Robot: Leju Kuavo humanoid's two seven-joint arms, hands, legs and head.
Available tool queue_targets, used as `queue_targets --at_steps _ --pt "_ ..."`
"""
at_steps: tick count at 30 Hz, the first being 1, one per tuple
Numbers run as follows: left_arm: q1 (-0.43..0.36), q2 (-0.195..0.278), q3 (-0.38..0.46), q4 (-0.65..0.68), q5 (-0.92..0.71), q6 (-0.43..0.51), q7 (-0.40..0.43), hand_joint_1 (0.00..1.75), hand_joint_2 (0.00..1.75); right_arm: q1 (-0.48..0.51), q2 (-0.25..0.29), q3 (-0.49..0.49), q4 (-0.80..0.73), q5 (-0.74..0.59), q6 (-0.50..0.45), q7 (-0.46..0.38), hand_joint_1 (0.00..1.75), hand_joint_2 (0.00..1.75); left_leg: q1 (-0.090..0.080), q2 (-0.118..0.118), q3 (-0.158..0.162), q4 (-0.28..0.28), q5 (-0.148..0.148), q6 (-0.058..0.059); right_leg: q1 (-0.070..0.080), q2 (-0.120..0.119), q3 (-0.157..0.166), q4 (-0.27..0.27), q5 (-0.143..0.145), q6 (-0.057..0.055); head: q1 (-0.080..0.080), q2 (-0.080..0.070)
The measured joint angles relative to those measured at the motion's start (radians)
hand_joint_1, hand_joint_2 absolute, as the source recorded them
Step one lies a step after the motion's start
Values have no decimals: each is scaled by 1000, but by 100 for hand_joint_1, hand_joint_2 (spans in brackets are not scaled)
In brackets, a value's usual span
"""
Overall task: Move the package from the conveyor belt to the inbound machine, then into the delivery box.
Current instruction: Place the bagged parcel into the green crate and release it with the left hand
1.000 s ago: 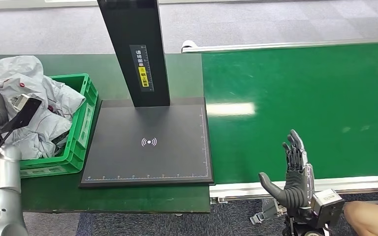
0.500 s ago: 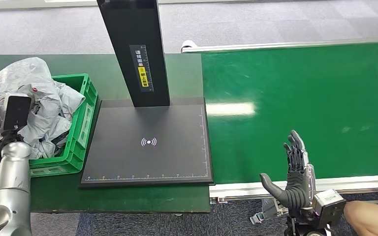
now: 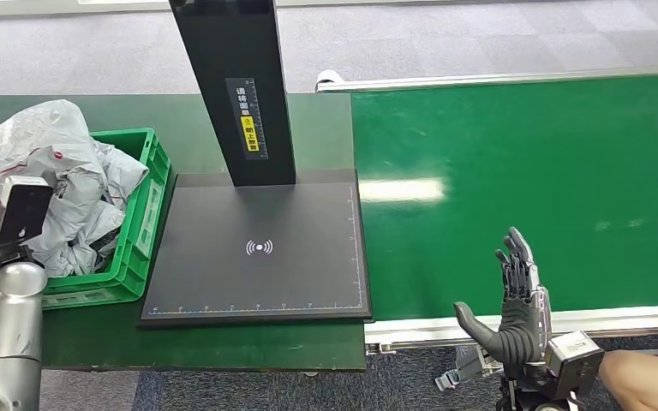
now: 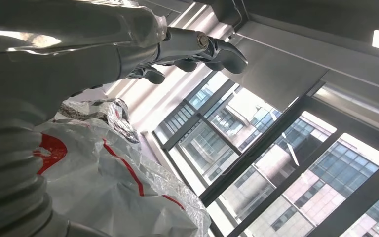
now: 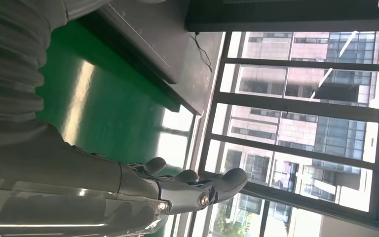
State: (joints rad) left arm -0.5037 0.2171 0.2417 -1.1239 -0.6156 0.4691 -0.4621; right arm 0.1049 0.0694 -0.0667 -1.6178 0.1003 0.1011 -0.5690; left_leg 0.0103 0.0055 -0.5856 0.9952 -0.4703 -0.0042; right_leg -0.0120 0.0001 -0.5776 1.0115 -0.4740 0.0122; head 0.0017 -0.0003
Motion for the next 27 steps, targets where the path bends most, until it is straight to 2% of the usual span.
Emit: queue_targets --at_steps 6,11,17,22,27 --pt "49 1 -15 -89 30 -3 -17 0 175 0 -3 0 3 0 -3 0 0 175 0 0 0 0 0 0 0 0 0 0 0 0 0 0" --pt "155 -34 -60 -254 107 -36 -59 0 175 0 -2 0 5 4 -9 0 0 175 0 0 0 0 -1 0 0 0 0 0 -1 0 0 0" --pt "285 -125 -172 -373 206 -78 -108 0 175 -13 -1 1 15 13 -8 13 0 175 -1 0 0 0 -1 0 -1 0 0 -1 -1 0 0 0" --pt "392 -220 -284 -376 247 -54 -173 0 175 -27 9 14 31 16 6 36 0 175 -1 0 0 0 -1 0 -1 0 0 -1 -1 0 0 0" --pt "456 -304 -348 -365 304 -61 -188 0 175 -30 21 42 61 15 17 43 0 175 -1 -1 -1 0 -2 0 -1 0 0 -1 -1 0 0 0"
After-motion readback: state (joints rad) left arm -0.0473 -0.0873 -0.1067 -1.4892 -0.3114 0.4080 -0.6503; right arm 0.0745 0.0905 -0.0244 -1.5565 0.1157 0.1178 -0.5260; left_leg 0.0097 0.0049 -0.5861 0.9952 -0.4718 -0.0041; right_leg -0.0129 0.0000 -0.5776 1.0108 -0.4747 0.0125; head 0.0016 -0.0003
